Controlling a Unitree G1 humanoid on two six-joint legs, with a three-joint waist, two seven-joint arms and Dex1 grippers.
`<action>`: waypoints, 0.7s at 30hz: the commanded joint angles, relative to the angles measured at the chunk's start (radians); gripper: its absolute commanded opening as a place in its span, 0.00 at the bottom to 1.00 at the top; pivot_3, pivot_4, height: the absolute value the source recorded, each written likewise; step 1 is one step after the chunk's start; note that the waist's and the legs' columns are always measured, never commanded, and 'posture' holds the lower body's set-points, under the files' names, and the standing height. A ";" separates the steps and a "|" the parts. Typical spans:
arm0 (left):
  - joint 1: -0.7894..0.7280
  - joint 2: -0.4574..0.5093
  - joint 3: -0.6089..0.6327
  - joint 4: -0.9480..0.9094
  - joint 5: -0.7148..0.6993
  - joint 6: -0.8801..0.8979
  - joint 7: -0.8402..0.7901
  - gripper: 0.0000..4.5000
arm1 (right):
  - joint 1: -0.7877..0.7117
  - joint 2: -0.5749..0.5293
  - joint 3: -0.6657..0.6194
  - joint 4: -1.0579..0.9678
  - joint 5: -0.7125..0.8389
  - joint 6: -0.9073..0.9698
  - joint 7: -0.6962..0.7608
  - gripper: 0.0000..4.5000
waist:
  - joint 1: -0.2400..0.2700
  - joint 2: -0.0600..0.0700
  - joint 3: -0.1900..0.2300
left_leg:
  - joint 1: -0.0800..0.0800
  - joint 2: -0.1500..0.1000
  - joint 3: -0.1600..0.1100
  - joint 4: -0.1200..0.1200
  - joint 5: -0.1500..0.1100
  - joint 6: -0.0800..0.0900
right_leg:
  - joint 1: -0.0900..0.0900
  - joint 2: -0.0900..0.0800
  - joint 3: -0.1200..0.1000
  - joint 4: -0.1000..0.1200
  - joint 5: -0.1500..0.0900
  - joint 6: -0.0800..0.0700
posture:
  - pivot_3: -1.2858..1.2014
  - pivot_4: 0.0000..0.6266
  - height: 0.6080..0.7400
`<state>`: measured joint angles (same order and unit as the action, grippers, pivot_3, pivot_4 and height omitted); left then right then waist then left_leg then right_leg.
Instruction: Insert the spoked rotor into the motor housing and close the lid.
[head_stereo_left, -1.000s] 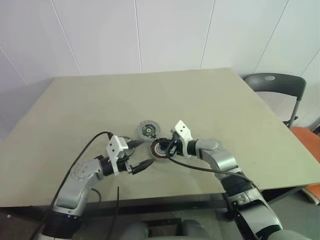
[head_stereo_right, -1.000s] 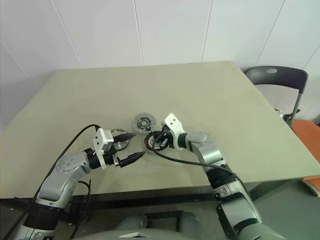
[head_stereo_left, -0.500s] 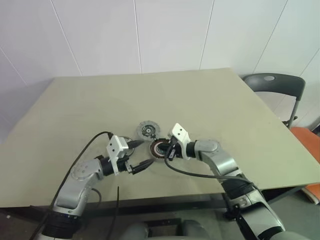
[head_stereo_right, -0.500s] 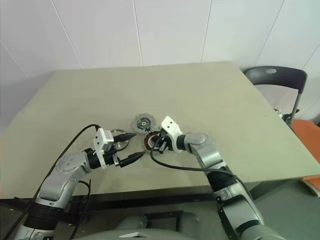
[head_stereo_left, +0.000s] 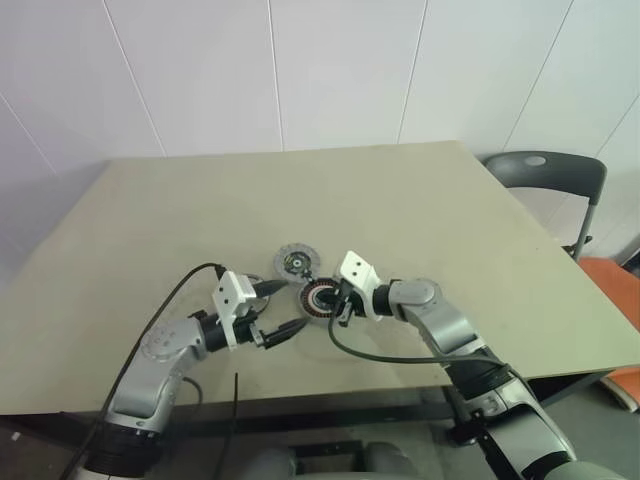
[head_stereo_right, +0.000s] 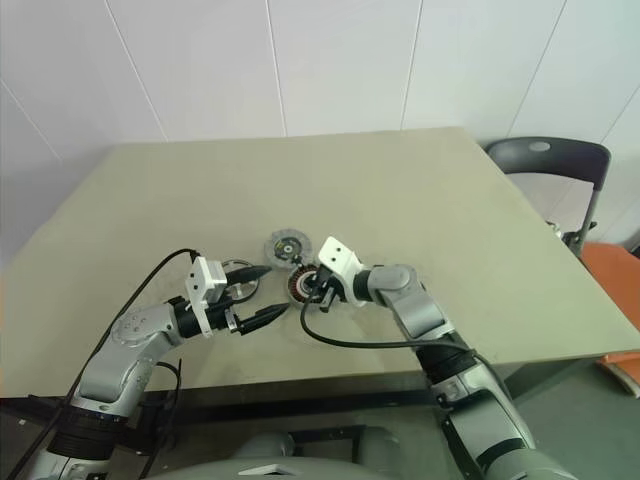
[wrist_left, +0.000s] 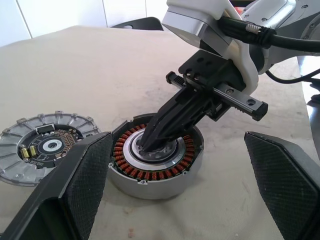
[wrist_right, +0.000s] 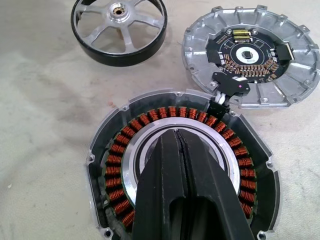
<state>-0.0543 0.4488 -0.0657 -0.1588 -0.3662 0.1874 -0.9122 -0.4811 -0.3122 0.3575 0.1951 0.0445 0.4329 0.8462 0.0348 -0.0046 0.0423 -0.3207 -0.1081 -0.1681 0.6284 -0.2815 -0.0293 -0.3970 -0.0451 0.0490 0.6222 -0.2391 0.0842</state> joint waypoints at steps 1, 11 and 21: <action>-0.018 -0.001 0.005 -0.014 -0.007 -0.015 0.000 1.00 | 0.032 0.000 0.044 0.076 -0.041 0.035 -0.012 0.01 | 0.000 0.000 0.000 | 0.000 0.000 0.000 0.000 0.000 0.000 | 0.000 0.000 0.000 0.000 0.000 0.000 | 0.52 0.00 1.00; -0.022 -0.001 0.003 -0.016 -0.007 -0.011 0.001 1.00 | 0.029 -0.010 0.062 0.109 -0.070 0.055 -0.024 0.01 | 0.003 0.001 -0.001 | 0.000 0.000 0.000 -0.001 0.001 0.002 | 0.000 0.000 0.000 -0.002 0.000 0.000 | 0.52 0.00 1.00; -0.022 -0.001 0.002 -0.023 -0.009 -0.006 0.003 1.00 | 0.039 -0.039 0.097 0.130 -0.099 0.088 -0.014 0.01 | 0.003 0.003 -0.004 | 0.000 0.000 0.000 -0.001 -0.001 0.000 | 0.001 -0.001 0.000 -0.004 0.000 0.000 | 0.52 0.00 1.00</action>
<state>-0.0546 0.4478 -0.0658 -0.1588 -0.3663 0.1880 -0.9113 -0.4983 -0.3128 0.3853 0.2086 0.0167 0.4359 0.8297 0.0383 -0.0014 0.0387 -0.3207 -0.1080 -0.1683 0.6276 -0.2828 -0.0295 -0.3951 -0.0458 0.0489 0.6175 -0.2391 0.0844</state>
